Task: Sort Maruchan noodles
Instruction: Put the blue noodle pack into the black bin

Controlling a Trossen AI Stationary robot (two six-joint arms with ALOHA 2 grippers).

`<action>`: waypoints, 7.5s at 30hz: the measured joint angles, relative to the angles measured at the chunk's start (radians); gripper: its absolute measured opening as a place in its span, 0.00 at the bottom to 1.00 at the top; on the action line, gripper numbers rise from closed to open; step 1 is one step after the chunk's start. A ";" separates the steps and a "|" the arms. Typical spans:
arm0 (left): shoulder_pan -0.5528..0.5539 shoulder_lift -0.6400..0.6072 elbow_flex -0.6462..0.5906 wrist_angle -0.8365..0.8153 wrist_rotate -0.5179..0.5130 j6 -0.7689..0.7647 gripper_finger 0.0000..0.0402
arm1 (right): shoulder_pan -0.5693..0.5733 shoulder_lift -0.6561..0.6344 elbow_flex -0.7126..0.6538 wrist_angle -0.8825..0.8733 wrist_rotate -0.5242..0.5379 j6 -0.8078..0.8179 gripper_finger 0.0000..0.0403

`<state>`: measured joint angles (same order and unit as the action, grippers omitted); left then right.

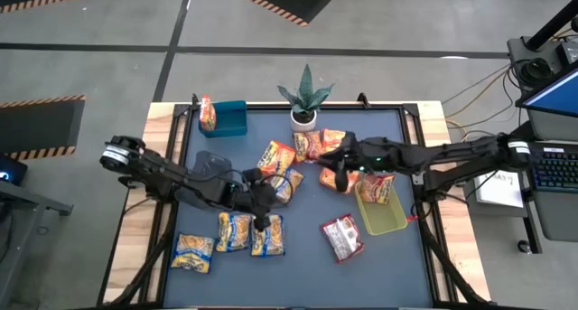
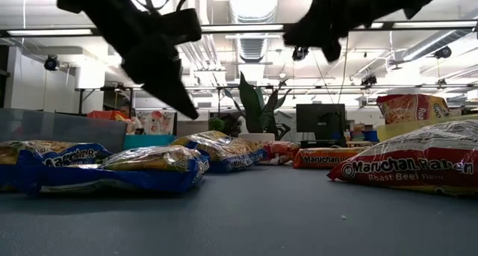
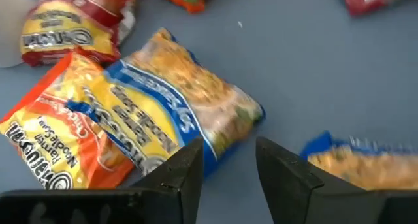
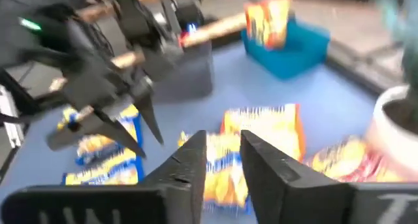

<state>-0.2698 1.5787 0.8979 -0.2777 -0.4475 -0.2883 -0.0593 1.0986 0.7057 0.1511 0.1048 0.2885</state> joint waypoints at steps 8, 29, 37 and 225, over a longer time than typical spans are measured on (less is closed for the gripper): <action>-0.012 0.001 -0.085 0.045 -0.062 -0.005 0.26 | 0.000 0.206 0.104 -0.080 0.000 0.182 0.40; 0.008 0.095 -0.201 0.261 -0.148 -0.022 0.09 | -0.070 0.624 0.497 -0.457 -0.176 0.148 0.62; 0.008 0.145 -0.203 0.297 -0.154 -0.079 0.09 | -0.123 0.638 0.492 -0.417 -0.249 0.137 0.69; -0.011 -0.383 0.546 -1.230 -0.126 -0.508 0.10 | 0.195 -0.066 0.124 -0.060 0.237 -0.536 0.63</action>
<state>-0.2807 1.1956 1.4437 -1.5082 -0.5737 -0.7965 0.1358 1.0329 0.8295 0.0913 0.3417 -0.2472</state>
